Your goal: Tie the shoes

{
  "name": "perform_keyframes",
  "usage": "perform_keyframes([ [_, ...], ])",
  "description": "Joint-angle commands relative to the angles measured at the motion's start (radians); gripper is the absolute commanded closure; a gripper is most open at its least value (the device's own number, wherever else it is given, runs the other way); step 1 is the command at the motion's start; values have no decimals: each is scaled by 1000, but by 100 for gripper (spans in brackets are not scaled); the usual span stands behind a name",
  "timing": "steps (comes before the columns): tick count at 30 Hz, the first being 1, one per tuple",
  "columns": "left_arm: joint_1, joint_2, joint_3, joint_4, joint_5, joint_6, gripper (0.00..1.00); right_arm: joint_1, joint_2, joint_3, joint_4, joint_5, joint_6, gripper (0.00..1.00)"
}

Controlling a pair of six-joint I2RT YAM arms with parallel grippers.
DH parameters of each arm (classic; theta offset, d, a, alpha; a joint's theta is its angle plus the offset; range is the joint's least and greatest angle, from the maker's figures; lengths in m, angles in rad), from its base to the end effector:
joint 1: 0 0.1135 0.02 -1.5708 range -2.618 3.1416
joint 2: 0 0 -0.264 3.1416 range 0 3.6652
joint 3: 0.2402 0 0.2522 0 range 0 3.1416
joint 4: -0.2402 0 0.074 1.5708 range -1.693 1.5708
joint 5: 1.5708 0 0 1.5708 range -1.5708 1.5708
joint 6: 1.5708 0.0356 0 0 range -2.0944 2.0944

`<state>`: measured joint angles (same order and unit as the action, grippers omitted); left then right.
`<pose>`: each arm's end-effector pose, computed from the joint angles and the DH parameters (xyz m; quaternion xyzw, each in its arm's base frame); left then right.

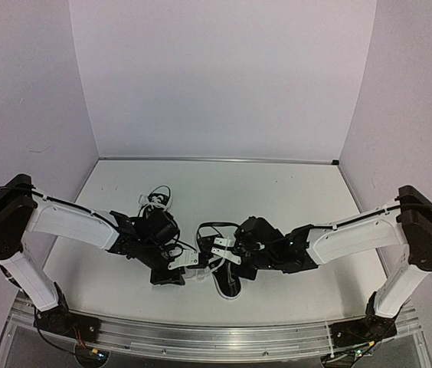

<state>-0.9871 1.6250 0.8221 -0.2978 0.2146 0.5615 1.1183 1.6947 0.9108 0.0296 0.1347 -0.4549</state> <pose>0.1573 -0.2519 0.1456 0.6939 0.6738 -0.1507 0.2043 0.1565 0.3110 0.1702 -0.6294 0.6657 0.0706 0.3946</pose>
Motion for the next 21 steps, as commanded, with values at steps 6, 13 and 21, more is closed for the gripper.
perform_keyframes([
  [6, -16, 96, 93, 28, 6, 11, 68, 6, 17, 28, 5, 22, 8, 100],
  [13, -16, 173, 180, -93, -10, 8, 82, 7, 12, 28, 4, 28, 9, 100],
  [21, -16, 176, 231, -250, -70, 5, 100, 6, -10, 26, -5, 53, 11, 100],
])
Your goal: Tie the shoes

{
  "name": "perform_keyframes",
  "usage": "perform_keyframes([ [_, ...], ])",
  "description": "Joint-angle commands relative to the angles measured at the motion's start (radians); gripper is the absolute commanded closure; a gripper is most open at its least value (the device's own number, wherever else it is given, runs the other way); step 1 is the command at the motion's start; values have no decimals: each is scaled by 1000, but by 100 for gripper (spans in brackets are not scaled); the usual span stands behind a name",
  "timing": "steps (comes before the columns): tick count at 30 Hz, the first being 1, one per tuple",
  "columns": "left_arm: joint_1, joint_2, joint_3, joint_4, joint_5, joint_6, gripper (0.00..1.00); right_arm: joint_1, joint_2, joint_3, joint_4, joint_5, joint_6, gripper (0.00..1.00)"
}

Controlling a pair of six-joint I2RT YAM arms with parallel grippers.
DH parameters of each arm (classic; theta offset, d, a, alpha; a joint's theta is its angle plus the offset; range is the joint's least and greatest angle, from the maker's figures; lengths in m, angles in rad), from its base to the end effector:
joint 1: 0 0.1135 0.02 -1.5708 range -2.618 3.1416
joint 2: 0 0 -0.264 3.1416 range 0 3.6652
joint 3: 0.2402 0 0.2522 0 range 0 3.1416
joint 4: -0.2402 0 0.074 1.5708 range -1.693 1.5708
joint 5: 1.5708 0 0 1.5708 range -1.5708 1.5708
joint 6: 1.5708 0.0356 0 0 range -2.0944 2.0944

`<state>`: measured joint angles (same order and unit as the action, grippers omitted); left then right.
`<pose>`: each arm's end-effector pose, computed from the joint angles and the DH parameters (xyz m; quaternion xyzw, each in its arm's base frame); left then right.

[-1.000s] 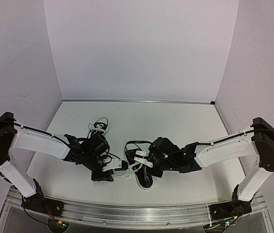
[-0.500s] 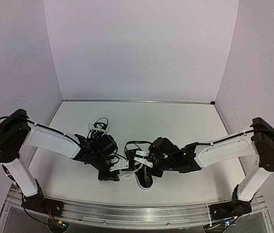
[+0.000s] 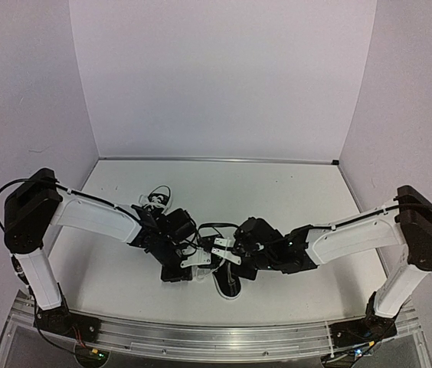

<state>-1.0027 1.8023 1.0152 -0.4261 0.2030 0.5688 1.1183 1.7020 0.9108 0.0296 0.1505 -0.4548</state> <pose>0.1737 -0.2855 0.1373 0.7052 0.6793 -0.1355 0.1513 0.1571 0.3110 0.1678 -0.6280 0.6684 0.0625 0.3936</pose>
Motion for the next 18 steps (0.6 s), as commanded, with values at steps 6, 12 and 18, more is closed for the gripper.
perform_keyframes([
  [6, 31, -29, 43, -229, -216, -34, 100, 5, -51, 29, -65, 136, 15, 100],
  [12, 121, -124, -24, -221, -256, -68, 100, 3, -119, 11, -126, 244, 59, 100],
  [18, 180, -155, -74, -208, -272, -63, 100, -15, -190, -10, -166, 321, 104, 100],
])
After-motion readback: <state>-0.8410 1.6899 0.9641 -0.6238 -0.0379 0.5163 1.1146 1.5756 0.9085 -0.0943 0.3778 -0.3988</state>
